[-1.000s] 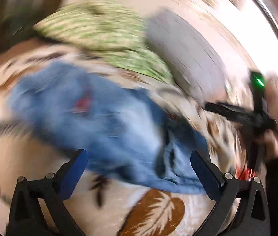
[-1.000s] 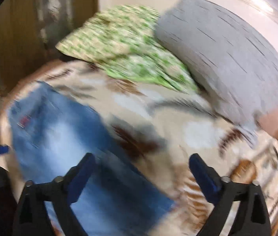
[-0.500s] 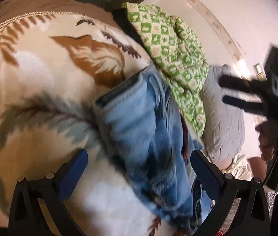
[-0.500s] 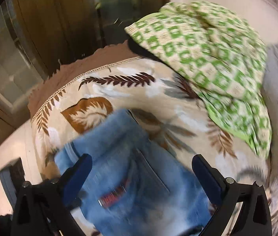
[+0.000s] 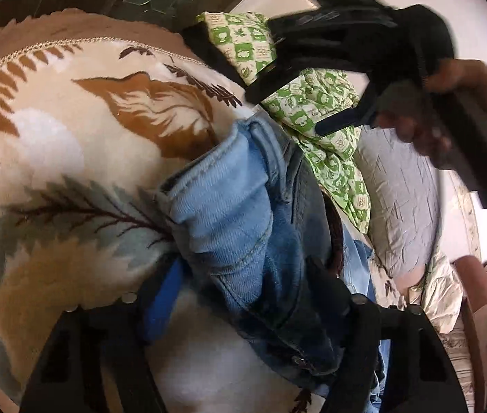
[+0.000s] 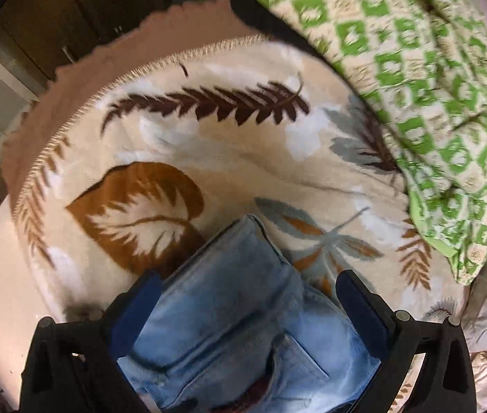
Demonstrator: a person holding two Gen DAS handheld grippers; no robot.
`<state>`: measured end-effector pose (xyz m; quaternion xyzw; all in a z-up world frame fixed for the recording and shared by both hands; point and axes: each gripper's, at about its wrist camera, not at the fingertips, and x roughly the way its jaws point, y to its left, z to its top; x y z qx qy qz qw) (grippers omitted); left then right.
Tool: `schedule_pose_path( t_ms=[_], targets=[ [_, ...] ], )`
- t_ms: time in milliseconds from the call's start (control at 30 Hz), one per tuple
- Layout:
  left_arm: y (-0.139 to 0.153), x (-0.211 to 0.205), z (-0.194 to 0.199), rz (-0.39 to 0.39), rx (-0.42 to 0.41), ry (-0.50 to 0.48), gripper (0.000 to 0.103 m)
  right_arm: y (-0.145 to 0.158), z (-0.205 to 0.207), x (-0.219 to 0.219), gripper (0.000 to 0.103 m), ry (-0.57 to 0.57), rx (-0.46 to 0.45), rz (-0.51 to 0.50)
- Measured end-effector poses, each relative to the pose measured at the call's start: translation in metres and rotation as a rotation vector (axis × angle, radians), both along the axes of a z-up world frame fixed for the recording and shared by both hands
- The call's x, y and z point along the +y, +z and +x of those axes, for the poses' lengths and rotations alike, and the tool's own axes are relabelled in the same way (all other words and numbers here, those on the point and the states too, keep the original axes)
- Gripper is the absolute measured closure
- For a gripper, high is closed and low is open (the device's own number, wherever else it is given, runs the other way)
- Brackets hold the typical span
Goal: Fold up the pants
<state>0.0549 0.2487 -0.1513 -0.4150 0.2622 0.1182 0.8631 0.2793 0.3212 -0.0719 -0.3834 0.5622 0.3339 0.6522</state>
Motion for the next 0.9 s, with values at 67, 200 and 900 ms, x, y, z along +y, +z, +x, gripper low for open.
schedule_pose_path(
  t_ms=[67,200,900],
  targets=[
    [0.000,-0.001,0.001,0.013,0.008,-0.006,0.037,-0.020,0.001,0.010,0.012,0.012,0.000,-0.048],
    [-0.003,0.000,0.001,-0.020,0.008,-0.020,0.063,-0.045,-0.007,0.013,0.078,0.097,-0.026,-0.145],
    [0.118,-0.263,0.031,0.865,-0.094,-0.574,0.089,0.108,0.021,-0.346,0.086,-0.271,-0.020,0.535]
  ],
)
